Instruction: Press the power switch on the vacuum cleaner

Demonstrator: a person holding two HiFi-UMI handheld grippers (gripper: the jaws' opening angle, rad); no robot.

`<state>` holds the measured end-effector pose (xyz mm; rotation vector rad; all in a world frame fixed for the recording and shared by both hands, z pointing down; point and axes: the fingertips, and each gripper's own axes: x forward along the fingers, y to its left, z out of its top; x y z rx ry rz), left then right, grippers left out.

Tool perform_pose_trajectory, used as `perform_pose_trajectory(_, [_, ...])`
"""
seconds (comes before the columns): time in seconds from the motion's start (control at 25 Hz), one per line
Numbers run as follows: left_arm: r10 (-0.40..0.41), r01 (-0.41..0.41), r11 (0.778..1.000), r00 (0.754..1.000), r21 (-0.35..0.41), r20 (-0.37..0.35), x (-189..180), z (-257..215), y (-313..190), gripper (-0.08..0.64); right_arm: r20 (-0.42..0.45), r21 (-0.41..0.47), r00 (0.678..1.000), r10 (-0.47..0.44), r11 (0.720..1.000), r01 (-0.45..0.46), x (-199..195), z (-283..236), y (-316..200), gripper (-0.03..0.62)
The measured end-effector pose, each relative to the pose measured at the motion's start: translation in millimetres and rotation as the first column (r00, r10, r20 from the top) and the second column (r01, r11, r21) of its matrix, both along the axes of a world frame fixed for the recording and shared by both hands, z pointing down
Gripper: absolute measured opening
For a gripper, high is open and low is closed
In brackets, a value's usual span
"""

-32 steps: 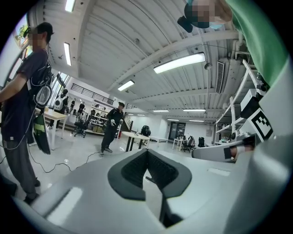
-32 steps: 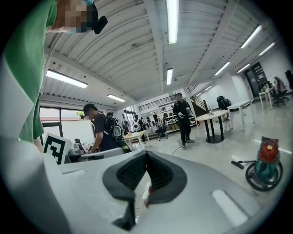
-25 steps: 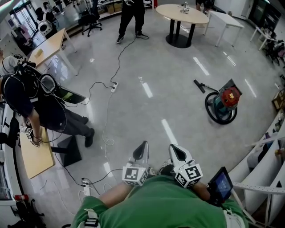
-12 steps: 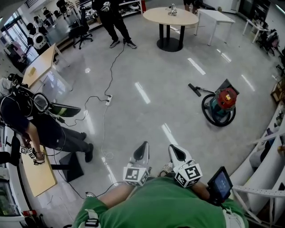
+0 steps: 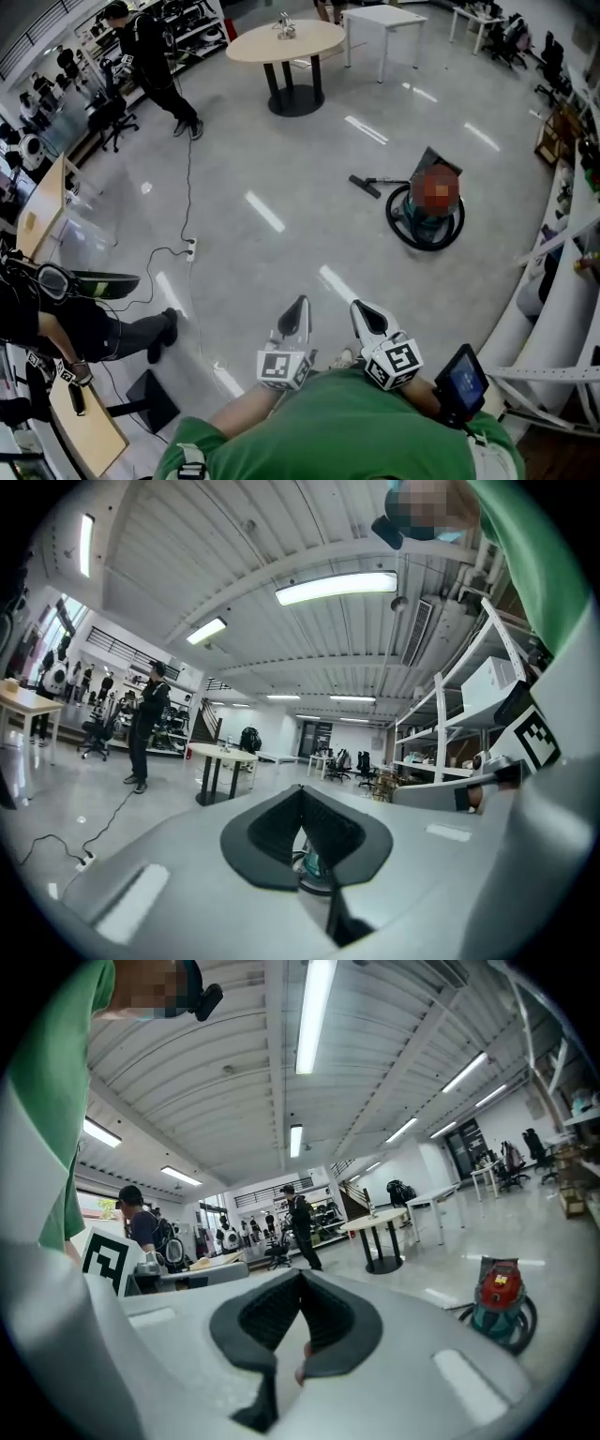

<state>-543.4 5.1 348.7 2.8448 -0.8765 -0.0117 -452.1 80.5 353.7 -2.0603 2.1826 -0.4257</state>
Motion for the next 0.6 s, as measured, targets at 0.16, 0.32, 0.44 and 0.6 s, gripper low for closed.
perform_pose_trajectory(0.16, [0.086, -0.086, 0.996, 0.996, -0.008, 0.006, 55, 6, -1, 0.006, 0.000, -0.007, 0.996, 0.092, 0.996, -0.092, 48, 7, 6, 0.002])
perform_pose_trajectory(0.32, [0.212, -0.212, 0.977, 0.977, -0.029, 0.020, 113, 6, 11, 0.007, 0.009, -0.022, 0.973, 0.230, 0.973, -0.230, 94, 14, 30, 0.000])
perform_pose_trajectory(0.44, [0.279, -0.278, 0.960, 0.960, -0.033, 0.017, 148, 9, 19, 0.007, 0.014, -0.033, 0.957, 0.291, 0.956, -0.291, 123, 20, 41, 0.002])
perform_pose_trajectory(0.6, [0.328, -0.326, 0.944, 0.944, -0.053, 0.026, 175, 7, 17, 0.007, 0.020, -0.049, 0.936, 0.353, 0.935, -0.351, 144, 25, 44, 0.001])
